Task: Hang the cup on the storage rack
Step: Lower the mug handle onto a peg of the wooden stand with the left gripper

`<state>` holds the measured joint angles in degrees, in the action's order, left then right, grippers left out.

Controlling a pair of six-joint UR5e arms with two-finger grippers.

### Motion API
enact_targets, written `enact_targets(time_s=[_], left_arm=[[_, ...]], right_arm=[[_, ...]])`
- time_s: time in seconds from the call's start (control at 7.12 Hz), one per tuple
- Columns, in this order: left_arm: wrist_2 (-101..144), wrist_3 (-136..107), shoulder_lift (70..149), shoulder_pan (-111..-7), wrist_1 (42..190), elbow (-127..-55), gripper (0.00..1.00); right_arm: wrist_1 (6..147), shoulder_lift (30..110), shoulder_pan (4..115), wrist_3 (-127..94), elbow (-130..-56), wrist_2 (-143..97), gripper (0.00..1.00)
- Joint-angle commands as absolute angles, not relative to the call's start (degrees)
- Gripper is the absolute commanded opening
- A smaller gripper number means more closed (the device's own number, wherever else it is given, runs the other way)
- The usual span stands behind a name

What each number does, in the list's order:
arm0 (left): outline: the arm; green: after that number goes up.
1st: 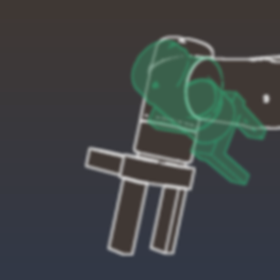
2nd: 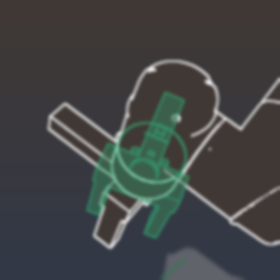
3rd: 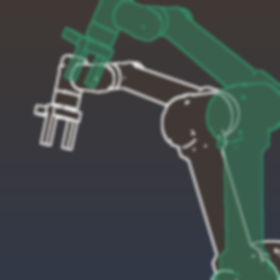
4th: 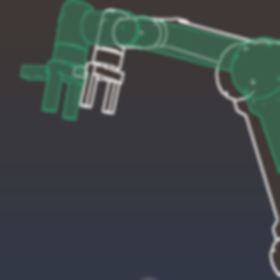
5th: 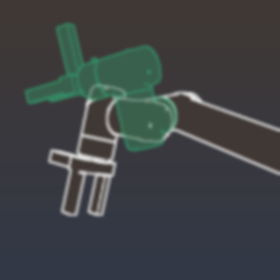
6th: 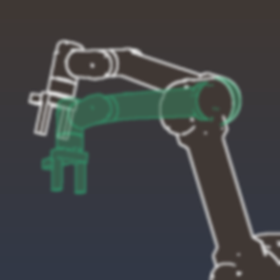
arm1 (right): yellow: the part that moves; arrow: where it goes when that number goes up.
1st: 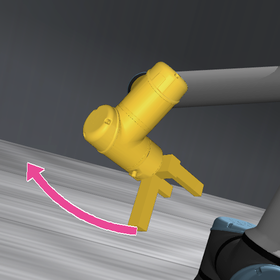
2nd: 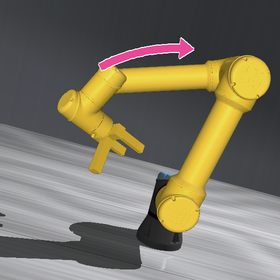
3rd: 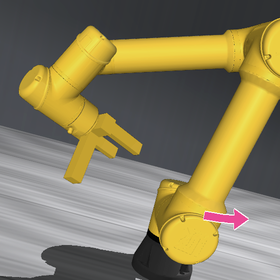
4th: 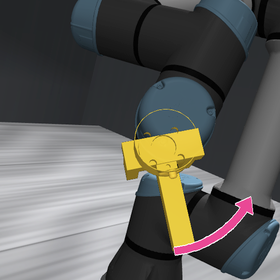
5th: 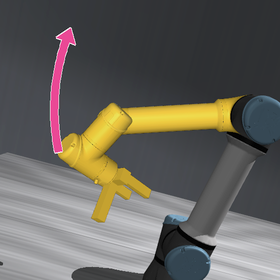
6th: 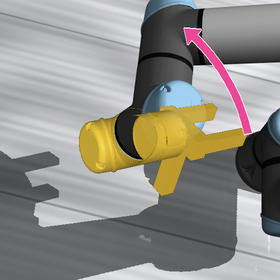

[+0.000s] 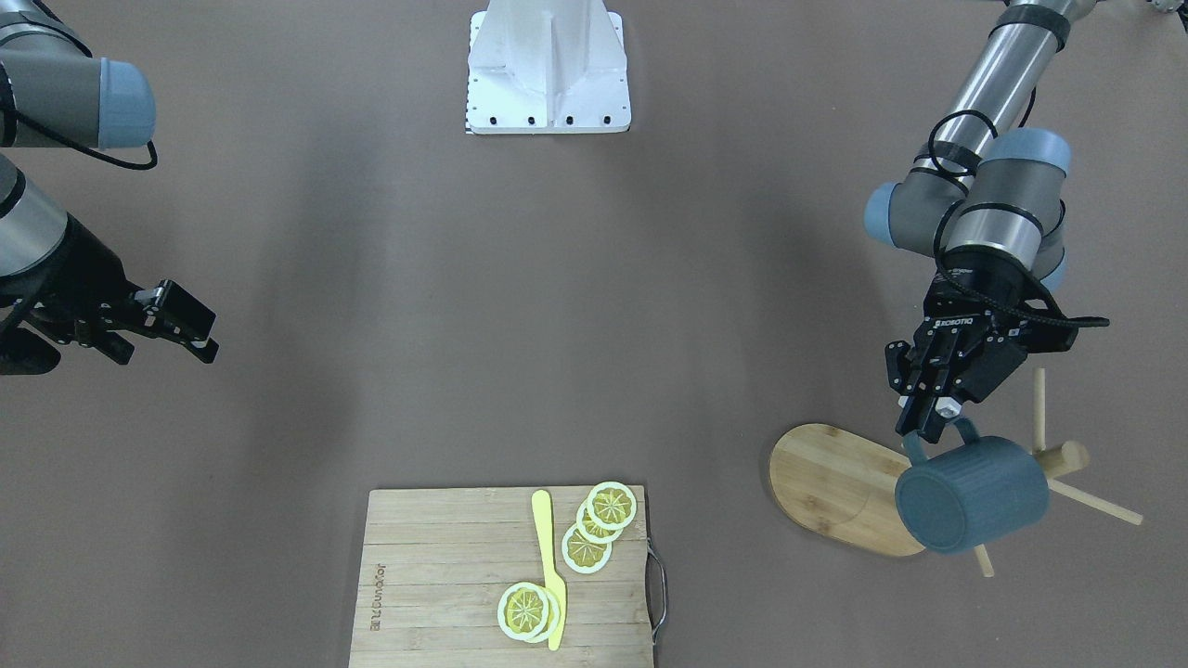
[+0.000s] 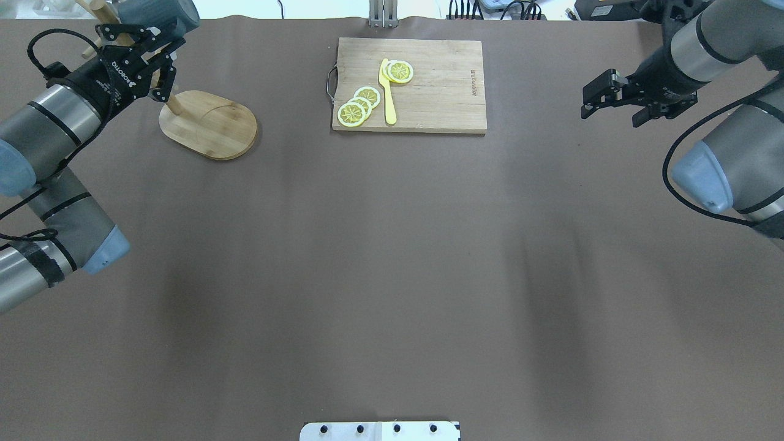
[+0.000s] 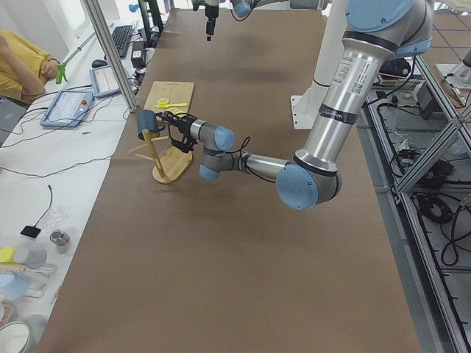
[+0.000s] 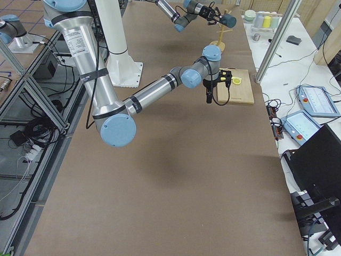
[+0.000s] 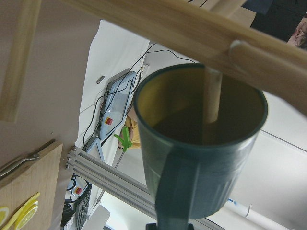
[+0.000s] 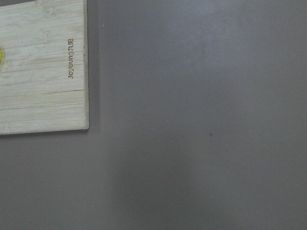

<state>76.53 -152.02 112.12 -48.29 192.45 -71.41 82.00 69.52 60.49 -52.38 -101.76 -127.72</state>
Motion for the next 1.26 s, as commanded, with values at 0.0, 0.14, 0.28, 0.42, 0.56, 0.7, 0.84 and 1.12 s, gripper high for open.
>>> enact_targets(time_s=[0.0, 0.14, 0.28, 0.42, 0.56, 0.7, 0.84, 1.12], left_arm=[[76.55, -152.23, 111.71, -48.25, 193.35, -71.28, 0.0], [76.55, -152.31, 111.27, -48.16, 193.97, -70.93, 0.0], [76.55, -152.75, 111.18, -48.16, 194.24, -70.41, 0.05], [76.55, -152.67, 111.27, -48.16, 194.41, -69.79, 0.49], [76.55, -152.67, 111.27, -48.16, 194.41, -70.13, 0.98], [76.55, -152.58, 111.36, -48.08, 194.41, -70.22, 0.98], [76.64, -152.58, 111.18, -48.25, 194.41, -71.62, 0.98], [79.43, -151.96, 103.84, -48.34, 197.12, -75.83, 0.98]], right_arm=[[82.0, 69.52, 60.38, -52.38, -101.78, -127.71, 1.0], [82.0, 69.52, 60.38, -52.38, -101.78, -127.71, 1.0], [82.0, 69.52, 60.38, -52.38, -101.78, -127.71, 1.0], [82.0, 69.52, 60.38, -52.38, -101.78, -127.71, 1.0], [82.0, 69.52, 60.38, -52.38, -102.13, -127.71, 1.0], [82.0, 69.52, 60.21, -52.47, -102.13, -127.79, 1.0], [82.0, 69.52, 59.77, -53.34, -102.13, -127.62, 1.0], [82.0, 69.43, 59.68, -53.61, -102.13, -126.92, 1.0]])
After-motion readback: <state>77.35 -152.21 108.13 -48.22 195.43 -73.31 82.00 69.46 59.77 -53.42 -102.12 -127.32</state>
